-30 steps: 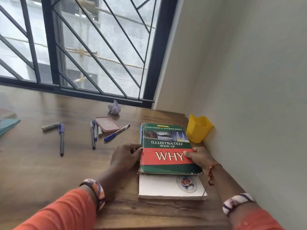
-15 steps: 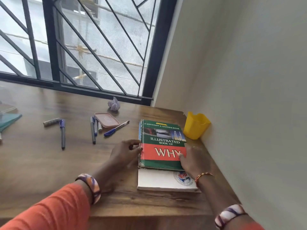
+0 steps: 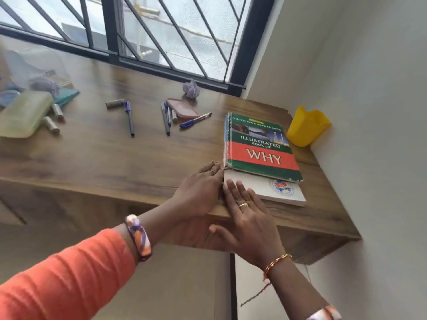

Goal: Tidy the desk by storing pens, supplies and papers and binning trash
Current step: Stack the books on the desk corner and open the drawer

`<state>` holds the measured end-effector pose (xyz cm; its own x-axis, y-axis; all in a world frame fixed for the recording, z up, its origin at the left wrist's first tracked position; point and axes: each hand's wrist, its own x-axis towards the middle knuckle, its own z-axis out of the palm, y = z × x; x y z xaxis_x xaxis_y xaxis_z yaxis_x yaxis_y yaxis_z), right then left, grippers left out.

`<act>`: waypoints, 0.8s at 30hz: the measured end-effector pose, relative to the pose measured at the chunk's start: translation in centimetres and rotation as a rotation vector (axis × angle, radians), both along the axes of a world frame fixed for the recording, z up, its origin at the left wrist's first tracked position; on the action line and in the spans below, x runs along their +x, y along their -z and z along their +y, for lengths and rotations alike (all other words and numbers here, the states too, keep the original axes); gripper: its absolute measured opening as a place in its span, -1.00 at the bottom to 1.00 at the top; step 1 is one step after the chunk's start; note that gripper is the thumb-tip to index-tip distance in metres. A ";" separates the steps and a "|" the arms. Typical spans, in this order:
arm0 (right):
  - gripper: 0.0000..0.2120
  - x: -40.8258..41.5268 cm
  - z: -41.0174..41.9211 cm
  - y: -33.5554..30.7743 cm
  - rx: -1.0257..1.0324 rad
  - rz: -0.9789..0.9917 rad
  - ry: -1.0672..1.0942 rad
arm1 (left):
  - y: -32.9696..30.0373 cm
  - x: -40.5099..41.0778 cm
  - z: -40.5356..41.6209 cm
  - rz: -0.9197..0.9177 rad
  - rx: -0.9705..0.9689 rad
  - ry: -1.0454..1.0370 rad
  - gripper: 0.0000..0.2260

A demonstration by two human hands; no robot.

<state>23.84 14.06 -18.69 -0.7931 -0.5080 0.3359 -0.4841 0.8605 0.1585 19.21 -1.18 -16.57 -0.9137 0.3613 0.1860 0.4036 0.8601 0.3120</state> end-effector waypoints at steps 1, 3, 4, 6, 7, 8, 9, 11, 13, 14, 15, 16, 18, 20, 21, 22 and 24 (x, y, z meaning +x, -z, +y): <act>-0.30 0.2 0.1 0.3 0.039 0.016 0.013 | 0.1 0.2 0.1 0.003 -0.043 0.006 -0.49; -0.32 0.3 0.1 0.7 0.058 0.055 0.037 | 0.2 0.6 0.0 -0.011 -0.082 0.003 -0.49; -0.34 0.4 0.0 0.7 0.057 0.063 0.057 | 0.2 0.9 -0.1 -0.026 -0.080 -0.005 -0.48; -0.35 0.5 -0.4 0.6 0.047 0.066 0.106 | 0.2 1.2 0.0 -0.050 -0.067 -0.023 -0.48; -0.35 0.7 -0.6 0.6 0.044 0.056 0.136 | 0.1 1.3 0.1 -0.051 -0.065 -0.028 -0.49; -0.35 0.9 -0.8 0.5 0.043 0.042 0.167 | 0.2 1.3 0.1 -0.049 -0.064 -0.032 -0.50; -0.35 1.1 -1.0 0.5 0.040 0.028 0.193 | 0.3 1.4 0.1 -0.048 -0.061 -0.035 -0.52; -0.36 1.3 -1.3 0.5 0.016 0.007 0.225 | 0.5 1.6 0.0 -0.051 -0.072 -0.036 -0.53; -0.36 1.6 -1.7 0.6 -0.017 -0.018 0.262 | 0.7 2.1 -0.2 -0.045 -0.080 -0.029 -0.53; -0.36 1.8 -1.9 0.7 -0.035 -0.023 0.283 | 0.7 2.5 -0.3 -0.041 -0.077 -0.023 -0.53; -0.38 2.1 -2.2 0.7 -0.061 -0.024 0.306 | 0.7 2.9 -0.5 -0.037 -0.070 -0.017 -0.53; -0.41 2.5 -2.5 0.7 -0.087 -0.023 0.330 | 0.7 3.5 -0.7 -0.028 -0.062 -0.012 -0.53; -0.45 3.4 -2.9 0.7 -0.151 -0.047 0.346 | 0.7 4.6 -1.2 -0.003 -0.034 -0.008 -0.55; -0.42 4.3 -3.0 0.8 -0.172 -0.098 0.336 | 0.9 5.8 -1.9 0.016 -0.031 0.015 -0.55; -0.41 4.6 -3.0 0.9 -0.178 -0.095 0.344 | 1.1 6.3 -2.2 0.033 -0.045 0.032 -0.54; -0.40 4.9 -3.2 0.9 -0.185 -0.106 0.360 | 1.2 7.1 -2.6 0.051 -0.068 0.047 -0.51; -0.37 5.4 -4.0 0.6 -0.230 -0.155 0.408 | 1.9 8.9 -3.8 0.106 -0.123 0.087 -0.44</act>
<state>29.28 10.06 -19.30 -0.9615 -0.0722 0.2650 -0.1033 0.9891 -0.1050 28.12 -4.99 -18.44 -0.8557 0.4638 0.2297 0.5030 0.8496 0.1584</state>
